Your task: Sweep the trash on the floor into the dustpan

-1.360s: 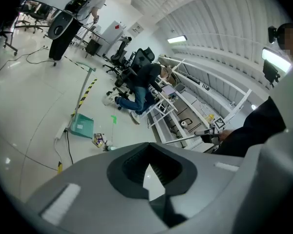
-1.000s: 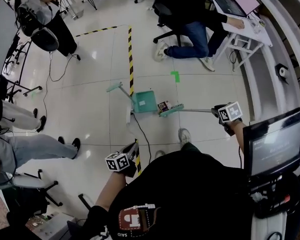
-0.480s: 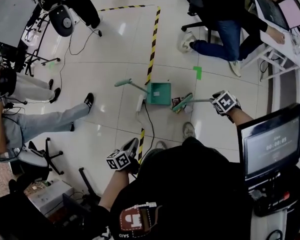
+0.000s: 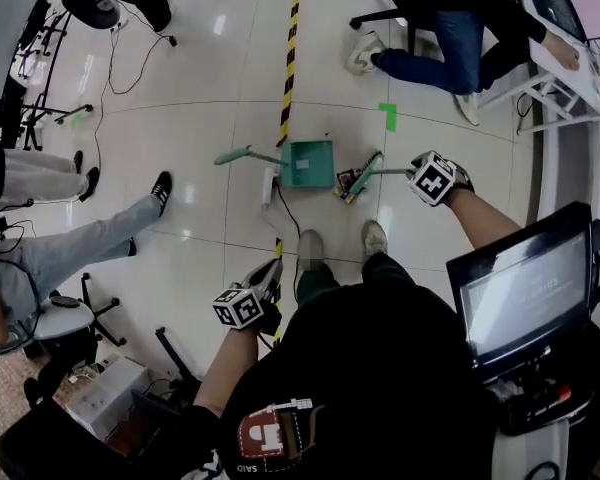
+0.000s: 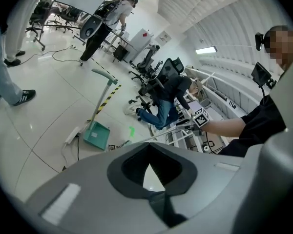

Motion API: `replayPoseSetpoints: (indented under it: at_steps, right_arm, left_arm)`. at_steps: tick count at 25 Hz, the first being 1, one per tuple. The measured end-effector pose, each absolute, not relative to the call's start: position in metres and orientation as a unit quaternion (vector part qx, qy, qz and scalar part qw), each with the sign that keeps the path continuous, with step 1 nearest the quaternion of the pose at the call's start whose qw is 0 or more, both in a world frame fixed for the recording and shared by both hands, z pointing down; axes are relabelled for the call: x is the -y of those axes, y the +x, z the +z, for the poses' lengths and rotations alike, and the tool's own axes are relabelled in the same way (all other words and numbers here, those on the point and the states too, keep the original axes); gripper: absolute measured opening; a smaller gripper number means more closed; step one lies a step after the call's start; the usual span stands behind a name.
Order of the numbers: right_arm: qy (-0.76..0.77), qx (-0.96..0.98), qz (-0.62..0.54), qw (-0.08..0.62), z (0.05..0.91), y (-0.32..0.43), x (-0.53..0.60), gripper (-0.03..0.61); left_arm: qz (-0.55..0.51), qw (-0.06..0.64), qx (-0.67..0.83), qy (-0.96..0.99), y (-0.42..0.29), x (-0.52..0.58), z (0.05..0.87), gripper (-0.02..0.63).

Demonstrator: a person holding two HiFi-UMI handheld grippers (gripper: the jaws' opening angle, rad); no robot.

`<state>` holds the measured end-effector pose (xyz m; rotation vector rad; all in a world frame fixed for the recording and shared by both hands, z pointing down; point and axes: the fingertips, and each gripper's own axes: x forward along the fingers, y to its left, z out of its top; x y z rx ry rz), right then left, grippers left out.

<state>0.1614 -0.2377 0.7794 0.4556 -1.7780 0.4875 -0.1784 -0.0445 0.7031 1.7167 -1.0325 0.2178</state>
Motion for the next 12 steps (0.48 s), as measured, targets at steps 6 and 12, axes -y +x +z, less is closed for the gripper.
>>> replayPoseSetpoints:
  at_steps: [6,12]
  right_arm:
    - [0.162,0.768,0.172,0.596,0.789,0.110,0.251,0.086]
    - [0.079,0.777,0.050,0.622,0.799,0.041,0.261,0.086]
  left_arm:
    - [0.086,0.540,0.431,0.717,-0.212,0.050,0.709,-0.002]
    - [0.078,0.549,0.454,0.697,-0.252,0.032,0.718,-0.002]
